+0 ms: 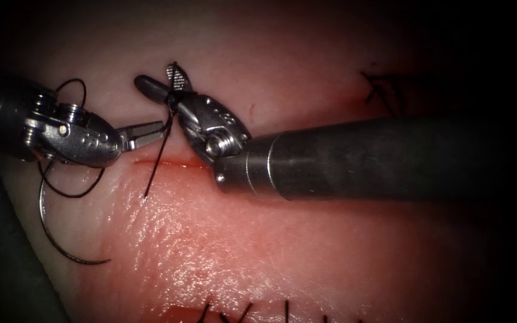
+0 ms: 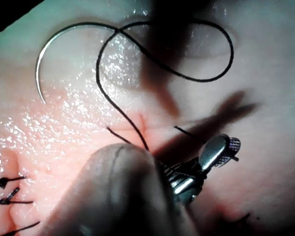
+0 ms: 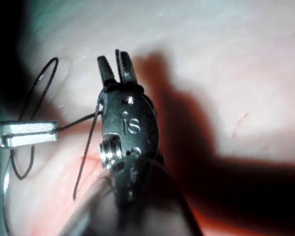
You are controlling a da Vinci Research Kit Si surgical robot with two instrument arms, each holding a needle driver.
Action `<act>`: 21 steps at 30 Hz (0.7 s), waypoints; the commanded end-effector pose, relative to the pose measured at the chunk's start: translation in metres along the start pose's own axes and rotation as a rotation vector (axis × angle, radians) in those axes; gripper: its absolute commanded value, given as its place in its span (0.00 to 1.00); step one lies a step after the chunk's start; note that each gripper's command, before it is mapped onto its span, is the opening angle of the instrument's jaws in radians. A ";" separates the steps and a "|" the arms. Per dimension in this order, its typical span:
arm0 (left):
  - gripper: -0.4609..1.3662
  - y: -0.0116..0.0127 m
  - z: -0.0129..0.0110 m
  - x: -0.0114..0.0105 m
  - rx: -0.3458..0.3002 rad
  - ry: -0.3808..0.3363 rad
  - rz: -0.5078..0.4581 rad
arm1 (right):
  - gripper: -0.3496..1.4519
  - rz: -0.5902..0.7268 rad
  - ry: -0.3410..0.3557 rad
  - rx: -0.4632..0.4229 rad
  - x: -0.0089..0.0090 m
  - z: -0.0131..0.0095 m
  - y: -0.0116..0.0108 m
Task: Wound Closure
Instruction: Grab the short tail with the right gripper
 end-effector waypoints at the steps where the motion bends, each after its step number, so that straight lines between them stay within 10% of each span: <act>1: 0.06 0.0001 -0.0001 0.0001 -0.002 -0.002 0.007 | 0.00 0.004 -0.005 -0.007 0.0002 -0.0003 -0.0002; 21: 0.06 0.0037 0.0005 0.0069 -0.004 0.031 -0.032 | 0.00 -0.017 -0.015 0.042 0.0002 -0.0057 -0.0035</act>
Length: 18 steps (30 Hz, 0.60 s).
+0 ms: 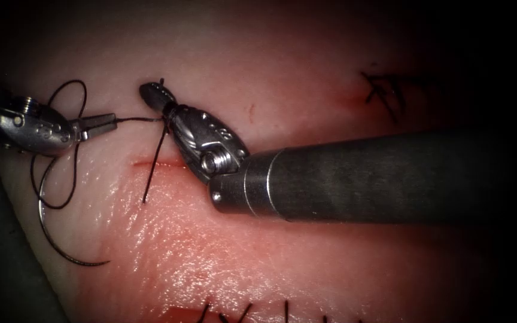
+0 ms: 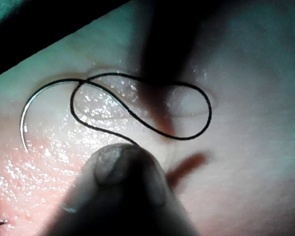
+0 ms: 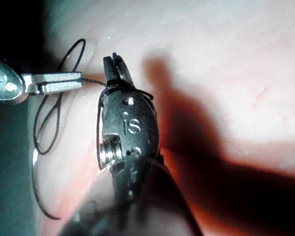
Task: Wound Closure
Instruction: Grab the short tail with the right gripper, then pull the right gripper down and the left gripper up to tighten the suture
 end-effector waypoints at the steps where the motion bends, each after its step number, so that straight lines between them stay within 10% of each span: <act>1: 0.06 0.0004 0.0006 0.0001 -0.003 0.003 -0.002 | 0.00 -0.003 -0.004 0.007 -0.0002 -0.0004 -0.0001; 18: 0.06 0.0113 0.0091 -0.0019 -0.033 0.010 0.034 | 0.00 -0.060 -0.118 0.057 -0.0047 -0.0046 -0.0010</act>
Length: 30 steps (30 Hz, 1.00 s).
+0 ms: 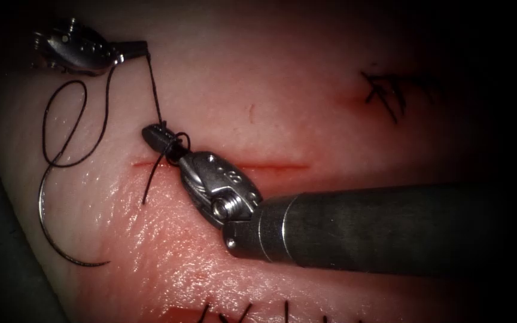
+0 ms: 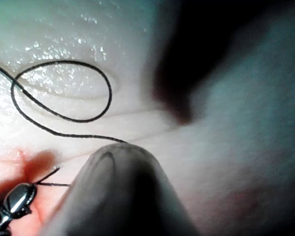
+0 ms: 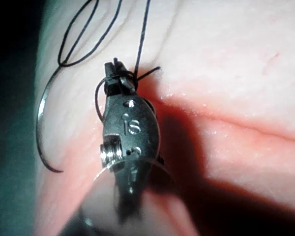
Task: Wound Closure
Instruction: Pull the right gripper down and the left gripper up to tighten the suture
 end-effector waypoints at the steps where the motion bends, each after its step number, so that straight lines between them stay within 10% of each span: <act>1: 0.06 0.0003 0.0004 0.0000 -0.012 -0.001 0.011 | 0.00 -0.006 -0.006 -0.003 -0.0003 -0.0003 -0.0001; 17: 0.06 0.0064 0.0085 0.0029 -0.114 -0.147 0.022 | 0.00 -0.037 -0.043 0.025 -0.0027 -0.0046 -0.0020; 30: 0.06 0.0075 0.0103 0.0028 -0.120 -0.149 -0.001 | 0.00 -0.093 -0.068 0.145 -0.0041 -0.0076 -0.0063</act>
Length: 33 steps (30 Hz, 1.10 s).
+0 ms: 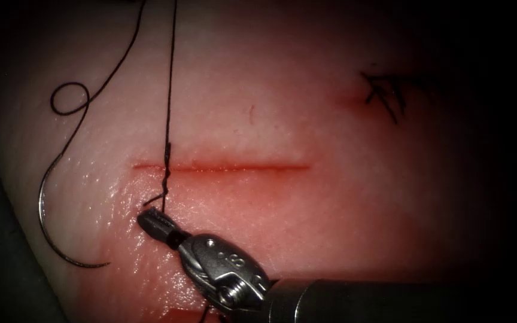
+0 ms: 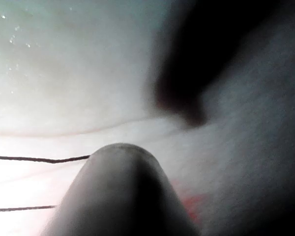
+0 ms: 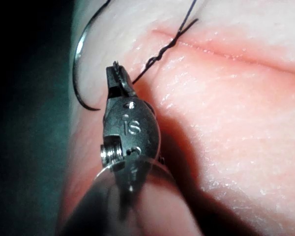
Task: Wound Closure
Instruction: Pull the right gripper down and the left gripper up to tighten the suture
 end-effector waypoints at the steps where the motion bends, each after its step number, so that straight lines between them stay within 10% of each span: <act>1: 0.06 0.0001 0.0001 0.0000 -0.005 0.003 -0.006 | 0.00 -0.001 0.001 0.000 0.0000 0.0000 -0.0002; 33: 0.06 0.0056 0.0108 0.0029 -0.152 -0.051 0.034 | 0.00 0.012 -0.089 0.018 -0.0054 0.0006 -0.0021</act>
